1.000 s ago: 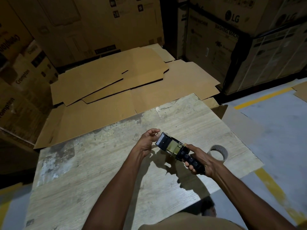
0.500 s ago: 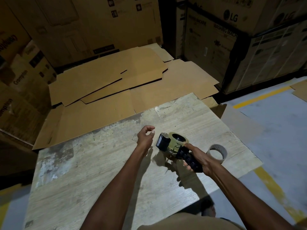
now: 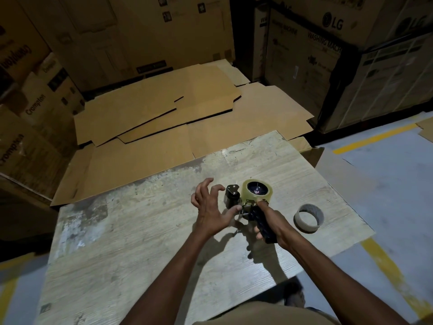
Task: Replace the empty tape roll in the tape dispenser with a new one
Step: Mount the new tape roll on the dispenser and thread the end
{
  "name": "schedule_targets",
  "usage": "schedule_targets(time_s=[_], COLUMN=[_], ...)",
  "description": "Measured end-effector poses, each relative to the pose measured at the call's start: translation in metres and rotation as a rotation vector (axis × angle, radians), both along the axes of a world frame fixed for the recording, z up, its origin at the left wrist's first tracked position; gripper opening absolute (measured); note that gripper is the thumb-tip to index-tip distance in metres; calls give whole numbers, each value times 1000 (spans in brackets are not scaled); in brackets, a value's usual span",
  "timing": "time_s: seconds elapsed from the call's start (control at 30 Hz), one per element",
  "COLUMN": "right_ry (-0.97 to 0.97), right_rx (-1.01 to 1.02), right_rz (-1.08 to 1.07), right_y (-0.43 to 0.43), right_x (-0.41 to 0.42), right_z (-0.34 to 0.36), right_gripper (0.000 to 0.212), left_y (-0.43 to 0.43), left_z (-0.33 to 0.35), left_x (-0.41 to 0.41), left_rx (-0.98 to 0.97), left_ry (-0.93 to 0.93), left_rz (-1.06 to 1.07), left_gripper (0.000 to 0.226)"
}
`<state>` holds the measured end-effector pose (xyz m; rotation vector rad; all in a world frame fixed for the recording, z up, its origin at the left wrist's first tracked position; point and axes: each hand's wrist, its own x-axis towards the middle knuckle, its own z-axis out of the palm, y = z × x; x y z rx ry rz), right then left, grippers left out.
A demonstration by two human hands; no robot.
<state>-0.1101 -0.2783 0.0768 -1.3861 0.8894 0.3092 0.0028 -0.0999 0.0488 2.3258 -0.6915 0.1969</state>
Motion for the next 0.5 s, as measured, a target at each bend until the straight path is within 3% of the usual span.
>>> schedule_targets(time_s=[0.23,0.5], right_ry=[-1,7], right_rx=[-66,-50], right_rz=[-19,-12], right_y=[8,10], right_x=[-1,0], right_z=[4,5], right_gripper=[75,72], left_y=[6,9], left_z=[1,4], left_x=[-4,5], left_rx=[35,-60], left_ry=[-1,12], left_rz=[-17,125], left_gripper=[87,79])
